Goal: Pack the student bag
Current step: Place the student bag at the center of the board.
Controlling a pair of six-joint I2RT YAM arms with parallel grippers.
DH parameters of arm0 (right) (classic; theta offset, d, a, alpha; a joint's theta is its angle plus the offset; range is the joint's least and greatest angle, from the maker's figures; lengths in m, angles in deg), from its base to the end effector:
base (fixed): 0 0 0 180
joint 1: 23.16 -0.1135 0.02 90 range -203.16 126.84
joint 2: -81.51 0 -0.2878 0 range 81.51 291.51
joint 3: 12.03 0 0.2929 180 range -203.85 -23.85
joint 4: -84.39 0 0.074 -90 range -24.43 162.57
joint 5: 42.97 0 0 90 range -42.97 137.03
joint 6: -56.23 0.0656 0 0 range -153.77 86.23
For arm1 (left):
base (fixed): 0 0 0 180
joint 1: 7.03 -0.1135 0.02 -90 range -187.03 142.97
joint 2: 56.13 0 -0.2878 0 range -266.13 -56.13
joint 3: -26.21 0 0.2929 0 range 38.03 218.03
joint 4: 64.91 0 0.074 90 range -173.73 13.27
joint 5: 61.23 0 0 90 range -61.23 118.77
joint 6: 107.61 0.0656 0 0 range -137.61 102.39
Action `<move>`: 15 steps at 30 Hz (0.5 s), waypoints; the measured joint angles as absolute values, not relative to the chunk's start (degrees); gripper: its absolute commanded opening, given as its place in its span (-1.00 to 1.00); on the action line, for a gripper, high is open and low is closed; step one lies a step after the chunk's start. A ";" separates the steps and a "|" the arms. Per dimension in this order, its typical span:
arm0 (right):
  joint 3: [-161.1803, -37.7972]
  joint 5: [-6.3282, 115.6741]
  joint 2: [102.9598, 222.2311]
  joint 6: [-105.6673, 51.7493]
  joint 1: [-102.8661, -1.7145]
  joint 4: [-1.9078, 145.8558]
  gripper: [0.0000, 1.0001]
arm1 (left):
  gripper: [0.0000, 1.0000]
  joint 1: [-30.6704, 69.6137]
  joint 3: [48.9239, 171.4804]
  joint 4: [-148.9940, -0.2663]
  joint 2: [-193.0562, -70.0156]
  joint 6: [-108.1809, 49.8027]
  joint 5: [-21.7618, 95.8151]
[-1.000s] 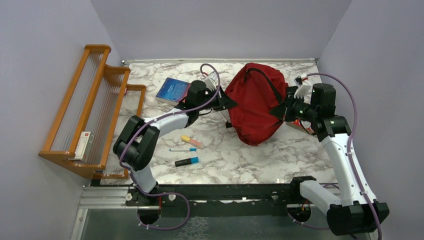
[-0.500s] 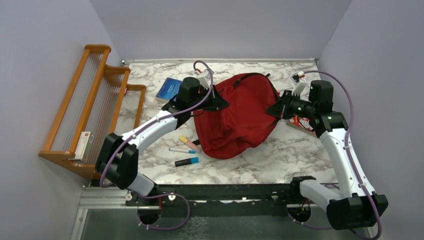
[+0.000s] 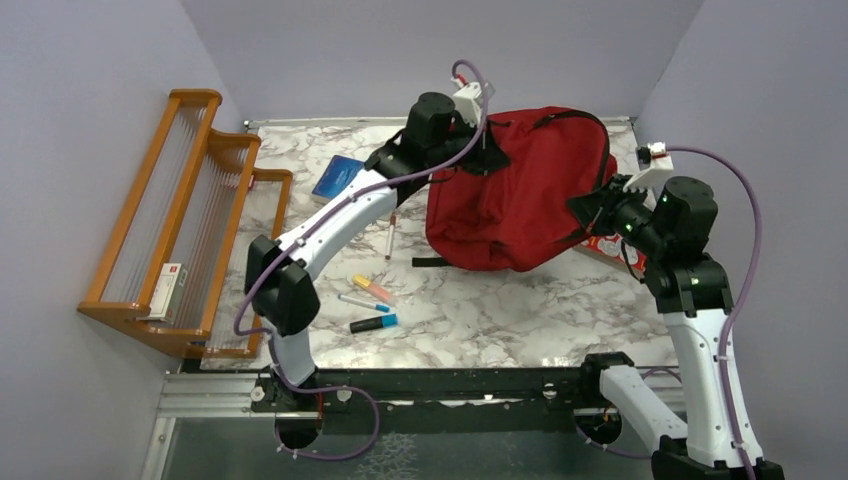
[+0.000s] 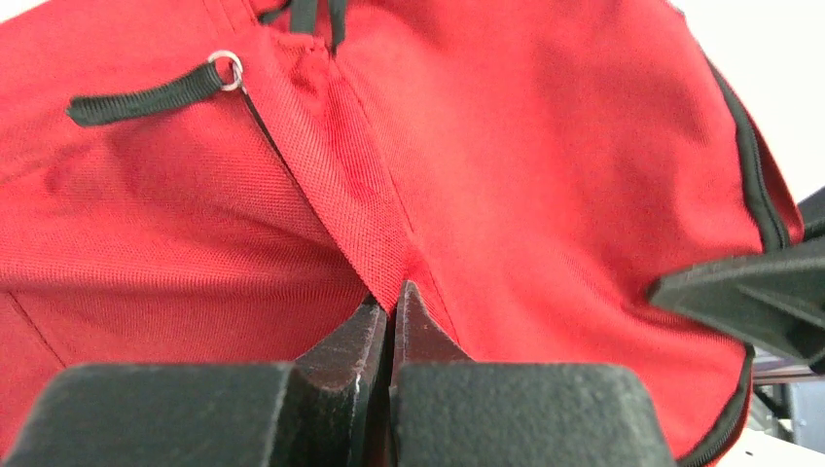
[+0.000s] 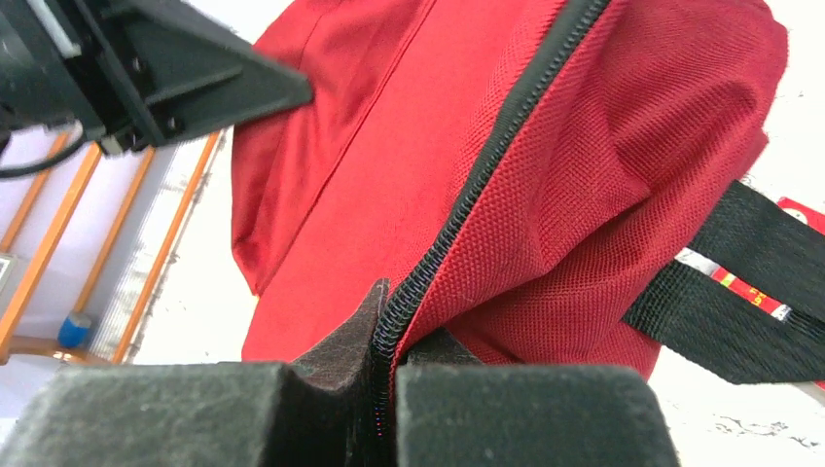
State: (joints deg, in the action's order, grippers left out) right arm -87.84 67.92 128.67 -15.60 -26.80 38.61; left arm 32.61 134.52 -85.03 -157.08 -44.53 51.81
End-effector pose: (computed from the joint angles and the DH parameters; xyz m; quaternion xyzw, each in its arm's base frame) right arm 0.2087 0.0367 0.4251 -0.0068 0.7985 0.2537 0.5459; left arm 0.3657 -0.3363 0.4039 0.2087 0.7470 -0.4660 0.4257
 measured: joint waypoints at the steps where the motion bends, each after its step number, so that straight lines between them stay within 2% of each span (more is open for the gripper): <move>1: -87.84 67.63 128.61 -15.51 -26.80 38.59 -0.99 | -1.00 32.76 137.47 -87.17 -158.43 -43.70 51.81; 5: -85.50 68.64 129.65 -14.70 -26.72 39.64 -0.97 | -1.00 32.83 156.29 -95.85 -169.75 -37.99 51.07; 8: -80.63 71.65 130.70 -13.37 -26.65 41.15 -0.84 | -1.00 32.68 170.30 -102.99 -178.85 -33.71 50.35; 10: -76.50 73.77 131.45 -12.21 -26.50 42.96 -0.72 | -1.00 32.68 175.02 -106.65 -182.65 -31.28 50.37; 15: -66.31 79.96 131.71 -9.57 -26.45 45.78 -0.03 | -1.00 32.61 174.76 -112.83 -187.35 -24.53 48.93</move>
State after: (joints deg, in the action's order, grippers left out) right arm -66.31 79.96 131.71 -9.57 -26.45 45.78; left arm 32.61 174.76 -112.83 -187.35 -24.53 48.93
